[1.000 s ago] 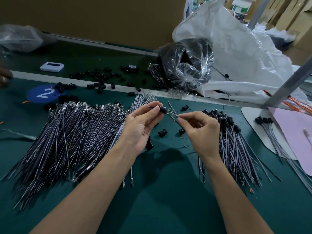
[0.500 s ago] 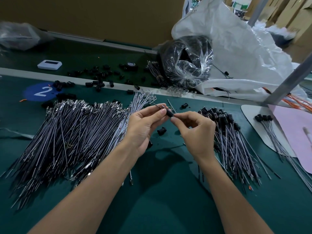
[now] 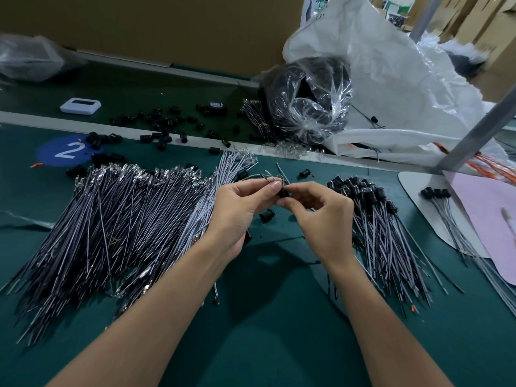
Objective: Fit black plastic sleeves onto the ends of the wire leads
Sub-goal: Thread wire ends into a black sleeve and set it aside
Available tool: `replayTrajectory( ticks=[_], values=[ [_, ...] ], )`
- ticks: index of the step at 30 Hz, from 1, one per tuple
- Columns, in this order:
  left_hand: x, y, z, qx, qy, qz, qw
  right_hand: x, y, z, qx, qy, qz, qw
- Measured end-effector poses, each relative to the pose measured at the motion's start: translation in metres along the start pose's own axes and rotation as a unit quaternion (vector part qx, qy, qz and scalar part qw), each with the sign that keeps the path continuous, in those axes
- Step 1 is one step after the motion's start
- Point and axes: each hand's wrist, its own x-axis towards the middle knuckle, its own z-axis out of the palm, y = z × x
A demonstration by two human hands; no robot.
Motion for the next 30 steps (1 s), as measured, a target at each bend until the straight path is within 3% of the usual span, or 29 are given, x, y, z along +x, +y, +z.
replayTrajectory(
  ticks=[7, 14, 17, 20, 23, 26, 28, 30],
  values=[
    [-0.001, 0.005, 0.001, 0.004, 0.003, 0.024, 1.0, -0.001, -0.002, 0.0, -0.006, 0.003, 0.002, 1.0],
    [0.006, 0.036, -0.023, -0.12, 0.152, 0.084, 0.977, 0.005, 0.004, -0.01, 0.002, 0.003, 0.047, 0.999],
    [0.007, 0.038, -0.024, -0.147, 0.17, 0.077, 0.971, 0.006, 0.002, -0.01, 0.108, -0.018, 0.103, 0.989],
    [0.009, 0.037, -0.025, -0.161, 0.153, 0.05, 0.974, 0.008, -0.001, -0.013, 0.289, -0.017, 0.175, 0.941],
    [0.006, 0.037, -0.024, -0.141, 0.055, 0.024, 0.988, 0.012, -0.003, -0.02, 0.504, -0.016, 0.197, 0.841],
    [0.002, 0.036, -0.024, -0.152, -0.053, 0.019, 0.987, 0.014, -0.001, -0.028, 0.612, -0.026, 0.201, 0.764],
    [0.003, 0.035, -0.023, -0.114, -0.066, 0.017, 0.991, 0.014, -0.001, -0.031, 0.621, -0.058, 0.209, 0.754],
    [0.004, 0.031, -0.019, -0.011, -0.06, 0.016, 0.998, 0.013, -0.002, -0.028, 0.57, -0.104, 0.214, 0.786]
  ],
)
